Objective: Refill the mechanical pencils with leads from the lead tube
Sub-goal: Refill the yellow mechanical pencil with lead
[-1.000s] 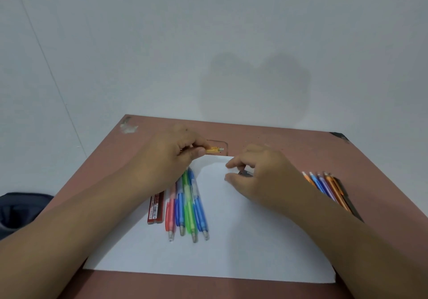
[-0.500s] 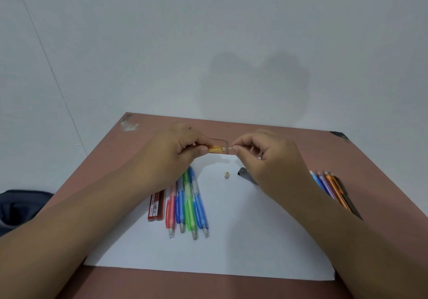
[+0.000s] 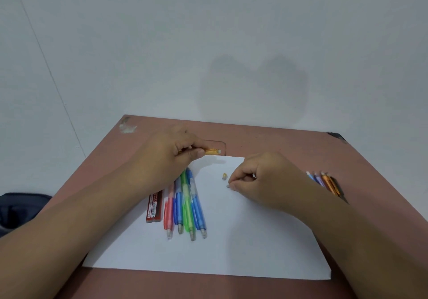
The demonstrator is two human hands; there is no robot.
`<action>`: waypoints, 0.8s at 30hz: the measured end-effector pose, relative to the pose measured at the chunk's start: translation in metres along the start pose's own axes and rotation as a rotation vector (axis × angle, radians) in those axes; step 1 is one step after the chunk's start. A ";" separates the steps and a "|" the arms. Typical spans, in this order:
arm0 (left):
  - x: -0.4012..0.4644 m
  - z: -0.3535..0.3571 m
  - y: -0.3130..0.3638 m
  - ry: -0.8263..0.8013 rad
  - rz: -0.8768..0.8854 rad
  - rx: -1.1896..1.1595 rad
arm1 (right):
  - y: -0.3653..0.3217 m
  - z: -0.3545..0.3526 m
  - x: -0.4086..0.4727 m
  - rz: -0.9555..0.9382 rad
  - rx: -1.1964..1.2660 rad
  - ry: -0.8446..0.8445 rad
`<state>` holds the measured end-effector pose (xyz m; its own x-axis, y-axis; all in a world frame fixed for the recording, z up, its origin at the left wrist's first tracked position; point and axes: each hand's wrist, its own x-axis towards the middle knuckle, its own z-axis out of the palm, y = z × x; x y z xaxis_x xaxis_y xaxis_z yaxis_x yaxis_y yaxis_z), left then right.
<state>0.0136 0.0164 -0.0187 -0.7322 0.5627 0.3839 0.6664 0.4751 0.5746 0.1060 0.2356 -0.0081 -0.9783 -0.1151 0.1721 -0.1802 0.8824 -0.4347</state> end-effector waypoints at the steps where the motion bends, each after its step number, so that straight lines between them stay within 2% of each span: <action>1: 0.000 0.000 0.000 -0.004 0.001 0.001 | 0.000 -0.001 0.000 0.009 -0.001 -0.009; 4: 0.000 0.001 -0.001 -0.004 0.007 -0.001 | 0.001 -0.004 0.000 0.039 0.007 0.008; 8: 0.002 0.002 -0.001 0.015 0.040 -0.001 | 0.009 -0.012 0.003 0.072 0.023 0.146; 16: 0.003 0.009 0.007 0.058 0.115 -0.047 | -0.005 0.001 0.003 0.043 0.330 0.286; 20: 0.003 0.011 0.008 0.072 0.111 0.018 | -0.002 -0.001 0.006 0.110 0.469 0.310; 24: 0.006 0.012 0.003 0.050 0.013 0.111 | 0.013 -0.005 0.012 0.231 0.367 0.350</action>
<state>0.0132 0.0293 -0.0229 -0.7276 0.5359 0.4282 0.6854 0.5417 0.4866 0.0924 0.2474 -0.0075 -0.9159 0.2756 0.2920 -0.0503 0.6428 -0.7644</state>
